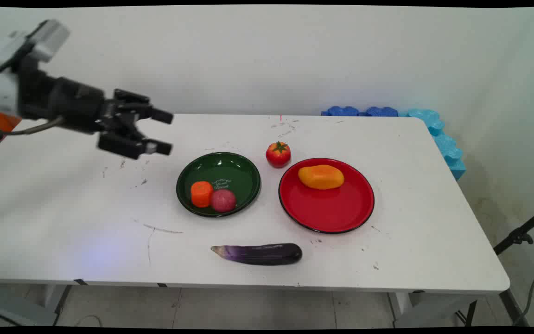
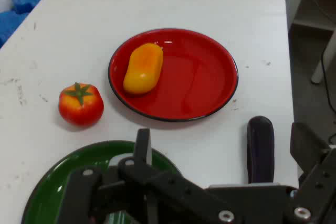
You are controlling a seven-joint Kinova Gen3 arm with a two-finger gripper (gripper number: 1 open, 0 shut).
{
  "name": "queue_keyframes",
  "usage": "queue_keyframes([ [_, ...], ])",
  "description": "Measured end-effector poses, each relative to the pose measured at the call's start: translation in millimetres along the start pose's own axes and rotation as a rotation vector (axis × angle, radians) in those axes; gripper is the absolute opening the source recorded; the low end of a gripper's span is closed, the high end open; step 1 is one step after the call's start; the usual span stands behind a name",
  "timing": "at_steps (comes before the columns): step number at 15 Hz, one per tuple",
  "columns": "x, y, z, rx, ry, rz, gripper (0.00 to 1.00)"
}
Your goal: Pick up the mandarin from the green plate
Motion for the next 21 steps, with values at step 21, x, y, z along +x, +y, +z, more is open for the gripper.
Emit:
queue_keyframes([
  [21, 17, -41, 169, 0.046, -0.456, 0.103, 1.0],
])
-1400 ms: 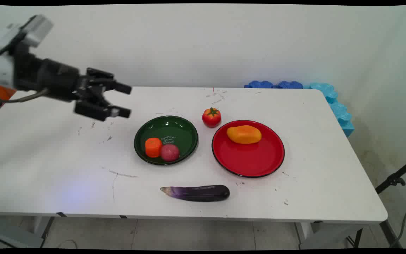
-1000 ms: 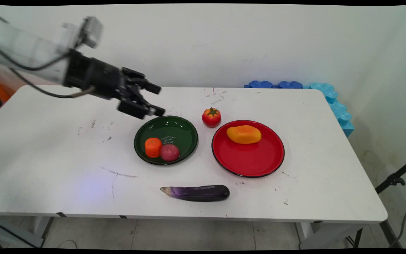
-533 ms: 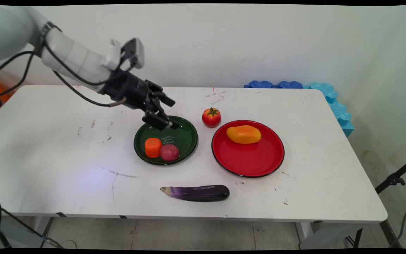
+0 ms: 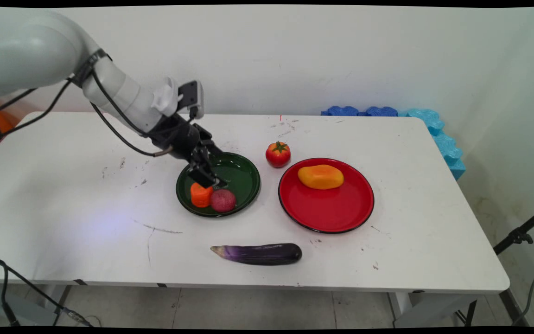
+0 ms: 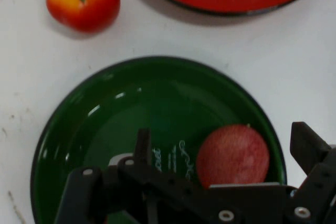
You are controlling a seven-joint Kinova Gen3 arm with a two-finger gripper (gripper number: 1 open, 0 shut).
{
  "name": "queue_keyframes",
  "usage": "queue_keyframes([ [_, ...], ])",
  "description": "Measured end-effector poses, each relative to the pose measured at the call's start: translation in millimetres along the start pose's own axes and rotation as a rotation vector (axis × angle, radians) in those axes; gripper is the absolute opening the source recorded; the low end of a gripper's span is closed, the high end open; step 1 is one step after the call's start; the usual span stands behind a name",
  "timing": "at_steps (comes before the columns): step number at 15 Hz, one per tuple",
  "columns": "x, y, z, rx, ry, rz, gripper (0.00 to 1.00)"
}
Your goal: Pick up the mandarin from the green plate
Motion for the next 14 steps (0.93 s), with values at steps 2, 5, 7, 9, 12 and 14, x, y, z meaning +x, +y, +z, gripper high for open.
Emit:
queue_keyframes([
  [2, -6, -2, 11, -0.007, -0.036, 0.017, 1.0],
  [5, -13, -6, 22, -0.014, -0.073, 0.039, 1.0],
  [7, -17, -8, 28, -0.019, -0.093, 0.052, 1.0],
  [9, -22, -10, 34, -0.026, -0.115, 0.066, 1.0],
  [12, -27, -13, 42, -0.039, -0.142, 0.083, 1.0],
  [14, -30, -14, 46, -0.046, -0.156, 0.093, 1.0],
])
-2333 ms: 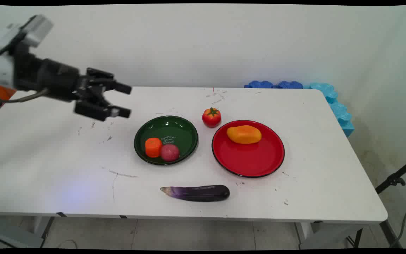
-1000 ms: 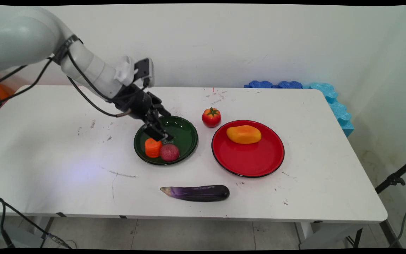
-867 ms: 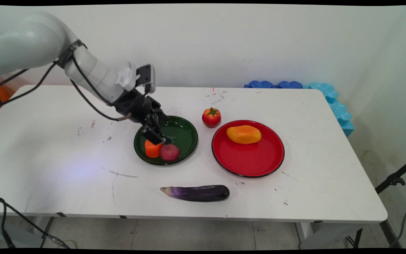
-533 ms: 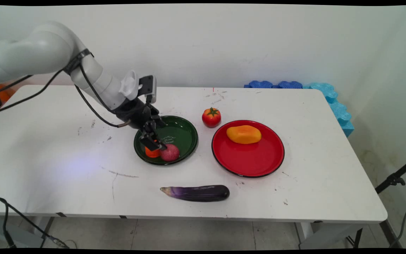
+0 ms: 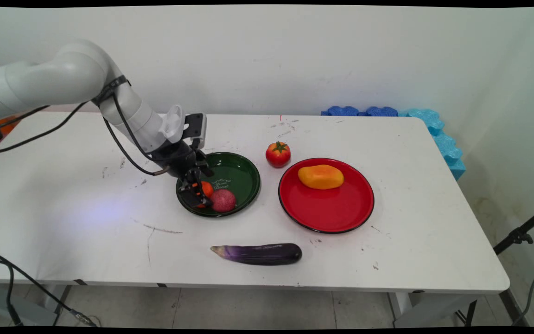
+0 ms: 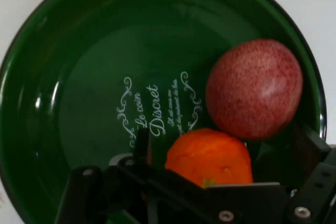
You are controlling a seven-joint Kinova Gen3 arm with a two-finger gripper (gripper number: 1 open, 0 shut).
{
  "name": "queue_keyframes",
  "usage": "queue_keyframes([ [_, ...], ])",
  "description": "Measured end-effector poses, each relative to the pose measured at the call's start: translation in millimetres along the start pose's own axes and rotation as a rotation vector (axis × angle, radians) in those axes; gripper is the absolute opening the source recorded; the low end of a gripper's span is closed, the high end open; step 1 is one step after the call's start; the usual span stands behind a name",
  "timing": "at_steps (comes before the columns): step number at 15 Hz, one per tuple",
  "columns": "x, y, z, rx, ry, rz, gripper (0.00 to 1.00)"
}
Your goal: Pick up the mandarin from the green plate, then place the picked object on the table
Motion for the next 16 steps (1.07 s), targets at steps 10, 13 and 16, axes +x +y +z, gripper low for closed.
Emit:
queue_keyframes([
  [10, -5, -7, 11, -0.013, -0.038, 0.037, 0.0],
  [13, -5, -7, 11, -0.014, -0.037, 0.041, 0.0],
  [16, -4, -8, 10, -0.008, -0.029, 0.05, 0.0],
])
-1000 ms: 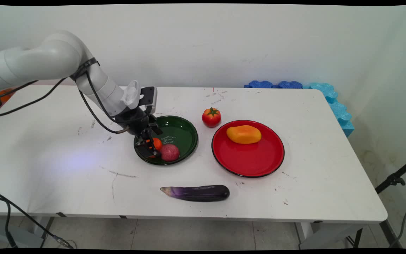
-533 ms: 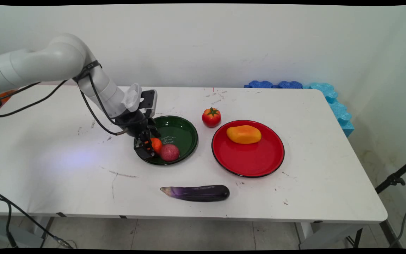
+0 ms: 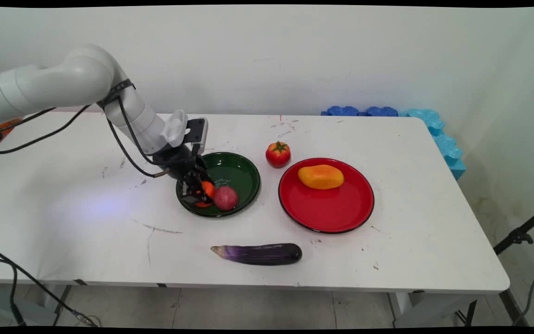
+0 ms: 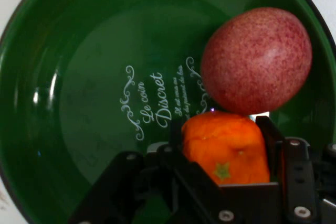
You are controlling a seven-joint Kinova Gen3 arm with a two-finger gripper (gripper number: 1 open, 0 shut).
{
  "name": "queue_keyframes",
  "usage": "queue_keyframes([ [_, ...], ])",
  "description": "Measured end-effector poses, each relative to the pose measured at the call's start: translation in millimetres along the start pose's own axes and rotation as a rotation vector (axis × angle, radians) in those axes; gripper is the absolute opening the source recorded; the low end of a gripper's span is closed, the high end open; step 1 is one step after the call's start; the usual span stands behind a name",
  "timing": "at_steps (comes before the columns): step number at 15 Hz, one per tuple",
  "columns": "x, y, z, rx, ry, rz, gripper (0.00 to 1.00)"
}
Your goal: Place the picked object on the table
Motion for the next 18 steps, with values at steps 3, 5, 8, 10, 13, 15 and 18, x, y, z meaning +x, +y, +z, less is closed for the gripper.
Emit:
queue_keyframes([
  [3, 4, -3, -10, 0.026, 0.023, 0.0, 0.0],
  [5, 8, -4, -19, 0.043, 0.038, -0.002, 0.0],
  [8, 19, -2, -41, 0.073, 0.075, -0.005, 0.0],
  [10, 33, 2, -59, 0.09, 0.111, -0.01, 0.0],
  [13, 52, 10, -77, 0.098, 0.152, -0.017, 0.0],
  [15, 71, 19, -90, 0.096, 0.185, -0.025, 0.0],
  [18, 97, 31, -98, 0.083, 0.218, -0.03, 0.0],
])
